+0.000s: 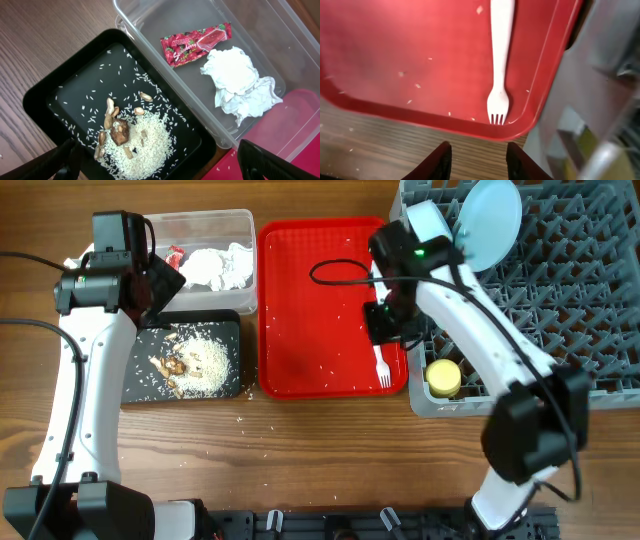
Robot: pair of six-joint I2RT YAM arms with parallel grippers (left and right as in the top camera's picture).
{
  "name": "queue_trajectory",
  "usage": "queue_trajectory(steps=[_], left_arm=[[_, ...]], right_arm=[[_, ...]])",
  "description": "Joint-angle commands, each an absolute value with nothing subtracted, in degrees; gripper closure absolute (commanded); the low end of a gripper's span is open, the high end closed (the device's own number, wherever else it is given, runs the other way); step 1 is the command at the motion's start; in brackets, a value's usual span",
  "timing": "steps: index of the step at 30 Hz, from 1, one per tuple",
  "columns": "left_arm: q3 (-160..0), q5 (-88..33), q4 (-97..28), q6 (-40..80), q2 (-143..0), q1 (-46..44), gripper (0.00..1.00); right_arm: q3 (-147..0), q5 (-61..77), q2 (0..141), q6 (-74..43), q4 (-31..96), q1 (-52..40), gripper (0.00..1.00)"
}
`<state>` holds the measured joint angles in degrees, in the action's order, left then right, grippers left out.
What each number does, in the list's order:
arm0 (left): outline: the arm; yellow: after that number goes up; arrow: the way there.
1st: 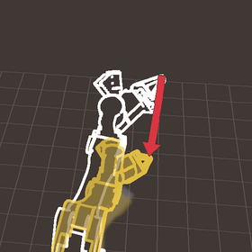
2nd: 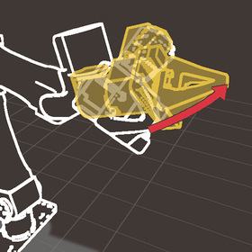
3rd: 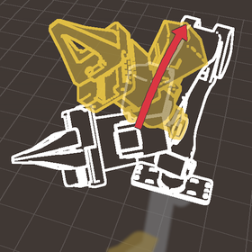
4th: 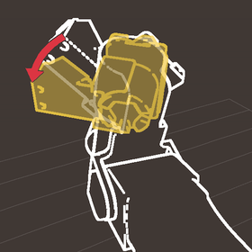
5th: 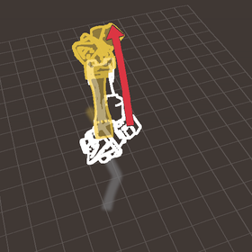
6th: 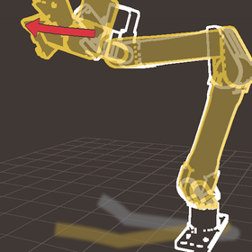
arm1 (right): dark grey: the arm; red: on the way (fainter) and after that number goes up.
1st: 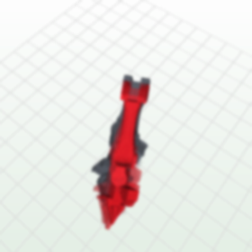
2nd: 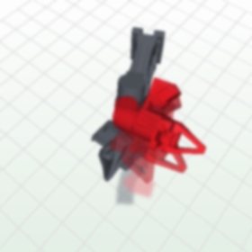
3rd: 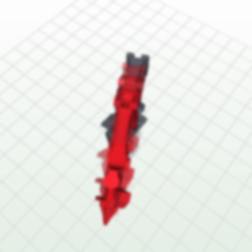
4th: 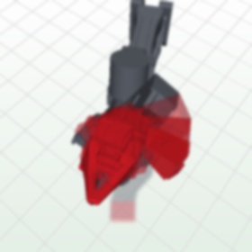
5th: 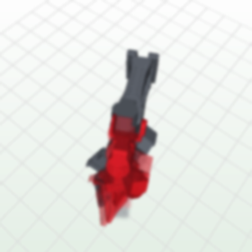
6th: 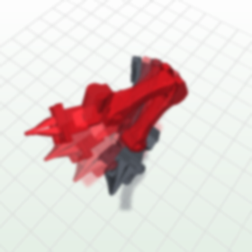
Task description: Sort waste into correct bins and load items into the dishwasher rack
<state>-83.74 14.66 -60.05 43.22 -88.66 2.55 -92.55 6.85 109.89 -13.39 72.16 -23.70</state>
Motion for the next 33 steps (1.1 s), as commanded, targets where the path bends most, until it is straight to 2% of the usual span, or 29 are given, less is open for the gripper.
queue_trajectory(steps=[1, 9, 14, 21, 23, 28, 33], left_arm=[[-84.16, 14.59, -60.07, 44.16, -88.82, 2.74, 0.00], [-84.16, 14.59, -60.07, 44.14, -88.82, 2.74, 0.00], [-84.16, 14.59, -60.07, 44.14, -88.82, 2.74, 0.00], [-84.16, 14.59, -60.07, 44.14, -88.82, 2.74, 0.00], [-84.16, 14.59, -60.07, 44.14, -88.82, 2.74, 0.00], [-84.16, 14.59, -60.05, 44.14, -88.82, 2.74, 0.00], [-84.16, 14.59, -60.07, 44.14, -88.82, 2.74, 0.00]], right_arm=[[-92.09, 8.27, 115.15, -15.42, 72.95, -23.77, 0.62], [-89.10, 5.89, 119.79, -16.58, 72.05, -23.77, 0.63], [-82.70, 3.88, 119.79, -16.49, 64.66, -23.77, 0.63], [-79.55, 2.46, 119.81, -16.51, 57.80, -23.77, 0.74], [-78.96, 4.21, 119.81, -16.51, 57.91, -23.77, 0.84], [-78.65, 6.15, 119.79, -15.33, 58.06, -23.77, 0.95], [-81.89, 6.57, 116.95, -13.98, 59.86, -23.77, 0.96]])
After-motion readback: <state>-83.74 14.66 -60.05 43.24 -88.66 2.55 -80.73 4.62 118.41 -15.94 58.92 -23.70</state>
